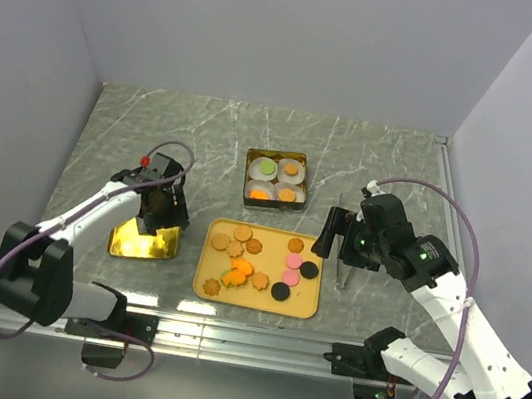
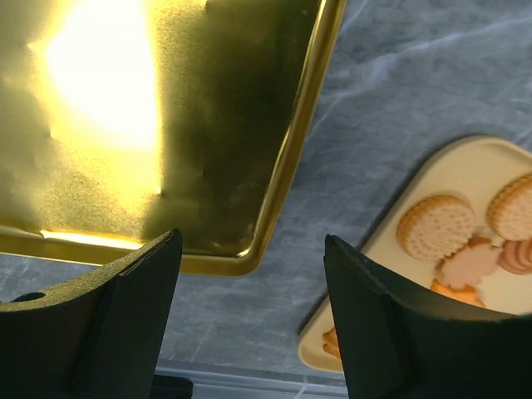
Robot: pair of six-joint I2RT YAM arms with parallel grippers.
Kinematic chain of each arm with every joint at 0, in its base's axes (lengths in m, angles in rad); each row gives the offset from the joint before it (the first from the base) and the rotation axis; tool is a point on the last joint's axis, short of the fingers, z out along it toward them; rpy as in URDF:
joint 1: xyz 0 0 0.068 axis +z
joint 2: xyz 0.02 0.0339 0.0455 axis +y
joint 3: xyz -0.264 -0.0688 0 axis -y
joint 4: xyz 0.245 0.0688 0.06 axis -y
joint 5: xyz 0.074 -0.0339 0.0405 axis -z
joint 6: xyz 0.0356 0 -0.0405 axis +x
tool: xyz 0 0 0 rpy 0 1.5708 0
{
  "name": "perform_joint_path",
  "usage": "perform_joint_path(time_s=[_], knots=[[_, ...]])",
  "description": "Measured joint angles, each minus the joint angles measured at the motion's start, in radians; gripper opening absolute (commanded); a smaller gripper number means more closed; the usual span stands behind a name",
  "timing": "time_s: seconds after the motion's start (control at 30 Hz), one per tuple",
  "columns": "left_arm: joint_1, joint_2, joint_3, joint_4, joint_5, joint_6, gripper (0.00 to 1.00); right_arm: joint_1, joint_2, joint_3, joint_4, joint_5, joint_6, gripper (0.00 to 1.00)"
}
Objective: Pack the cookies
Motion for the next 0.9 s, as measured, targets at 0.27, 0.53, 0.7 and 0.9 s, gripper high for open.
perform_joint_path(time_s=[0.27,0.53,0.7,0.9], knots=[[-0.017,0.111,0.031,0.033,-0.036,0.027,0.64,0.0,0.002,0.01,-0.005,0.016,-0.023,1.0],[-0.115,0.222,0.048,0.048,-0.115,0.024,0.57,0.001,0.027,0.01,0.005,0.015,-0.046,1.0],[-0.145,0.309,0.072,0.049,-0.15,0.018,0.41,0.001,0.054,0.01,0.006,0.016,-0.075,1.0],[-0.147,0.344,0.098,0.058,-0.158,0.019,0.15,0.001,0.072,0.01,0.007,0.018,-0.099,1.0]])
